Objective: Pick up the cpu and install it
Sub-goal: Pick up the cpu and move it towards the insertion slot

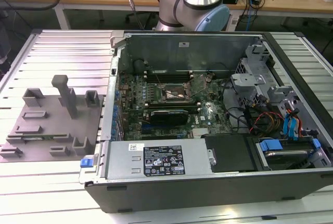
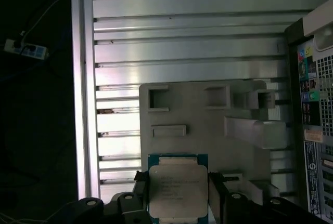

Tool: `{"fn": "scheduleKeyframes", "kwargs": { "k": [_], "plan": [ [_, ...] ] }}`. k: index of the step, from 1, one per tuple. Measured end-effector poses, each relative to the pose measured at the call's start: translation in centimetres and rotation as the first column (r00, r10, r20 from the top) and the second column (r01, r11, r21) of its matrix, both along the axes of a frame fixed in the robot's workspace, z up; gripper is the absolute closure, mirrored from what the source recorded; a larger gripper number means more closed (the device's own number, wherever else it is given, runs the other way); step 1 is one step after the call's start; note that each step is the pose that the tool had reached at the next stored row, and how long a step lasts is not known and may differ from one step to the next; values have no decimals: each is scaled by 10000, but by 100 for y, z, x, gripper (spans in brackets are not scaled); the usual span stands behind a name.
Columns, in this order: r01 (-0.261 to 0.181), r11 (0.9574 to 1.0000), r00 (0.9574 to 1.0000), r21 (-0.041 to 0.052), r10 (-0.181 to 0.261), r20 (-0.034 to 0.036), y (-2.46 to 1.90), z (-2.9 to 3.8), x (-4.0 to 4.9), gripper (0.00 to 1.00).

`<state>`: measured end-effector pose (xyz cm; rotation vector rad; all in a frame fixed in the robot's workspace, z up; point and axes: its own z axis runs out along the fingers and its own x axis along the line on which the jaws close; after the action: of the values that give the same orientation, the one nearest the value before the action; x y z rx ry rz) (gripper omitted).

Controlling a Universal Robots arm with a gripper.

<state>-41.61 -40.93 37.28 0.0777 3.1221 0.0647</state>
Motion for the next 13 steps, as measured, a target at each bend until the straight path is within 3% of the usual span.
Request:
{"fn": "scheduleKeyframes", "kwargs": {
  "k": [4,7,13],
  "plan": [
    [0,10000,10000,0,0,1,1,140,0,45],
    [0,10000,10000,1,0,2,3,297,0,45],
    [0,10000,10000,-1,0,2,4,459,0,45]
  ]
}}
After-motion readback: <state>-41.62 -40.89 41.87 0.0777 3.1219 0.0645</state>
